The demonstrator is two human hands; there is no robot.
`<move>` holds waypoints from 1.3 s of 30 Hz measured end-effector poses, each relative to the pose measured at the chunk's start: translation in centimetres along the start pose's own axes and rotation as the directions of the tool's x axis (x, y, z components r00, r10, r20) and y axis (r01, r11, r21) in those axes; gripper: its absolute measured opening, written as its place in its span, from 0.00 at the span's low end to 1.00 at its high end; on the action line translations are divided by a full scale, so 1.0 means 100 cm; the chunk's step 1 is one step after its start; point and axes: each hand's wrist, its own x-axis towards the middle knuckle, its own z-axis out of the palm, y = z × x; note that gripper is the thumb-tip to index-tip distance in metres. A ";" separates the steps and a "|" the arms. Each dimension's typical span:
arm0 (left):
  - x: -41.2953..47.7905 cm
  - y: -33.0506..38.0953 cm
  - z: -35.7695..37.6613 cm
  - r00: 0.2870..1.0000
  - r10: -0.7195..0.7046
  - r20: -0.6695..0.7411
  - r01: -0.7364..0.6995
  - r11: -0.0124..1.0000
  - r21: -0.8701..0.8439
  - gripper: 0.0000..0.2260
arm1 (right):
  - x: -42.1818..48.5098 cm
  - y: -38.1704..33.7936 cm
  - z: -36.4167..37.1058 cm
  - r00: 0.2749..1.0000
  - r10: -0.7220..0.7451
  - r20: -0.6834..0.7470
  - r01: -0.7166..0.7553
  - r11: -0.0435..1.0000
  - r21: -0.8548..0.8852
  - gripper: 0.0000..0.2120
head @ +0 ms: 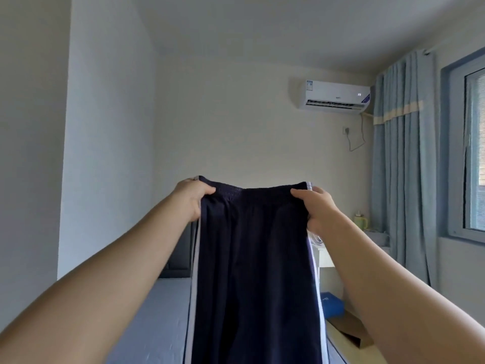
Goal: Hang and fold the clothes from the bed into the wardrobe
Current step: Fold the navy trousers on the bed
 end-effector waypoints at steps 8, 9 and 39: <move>-0.015 -0.019 0.054 0.899 0.438 -0.009 -0.423 0.872 0.248 0.16 | -0.019 0.009 0.040 0.968 -0.160 0.194 0.168 0.985 -0.028 0.10; -0.016 -0.021 0.056 0.899 0.437 0.012 -0.427 0.871 0.243 0.15 | -0.020 0.010 0.041 0.961 -0.150 0.231 0.158 0.987 -0.018 0.09; -0.013 -0.015 -0.013 0.809 0.325 0.489 -0.496 0.824 0.273 0.16 | -0.012 0.027 0.032 0.799 -0.445 0.404 0.543 0.822 -0.168 0.23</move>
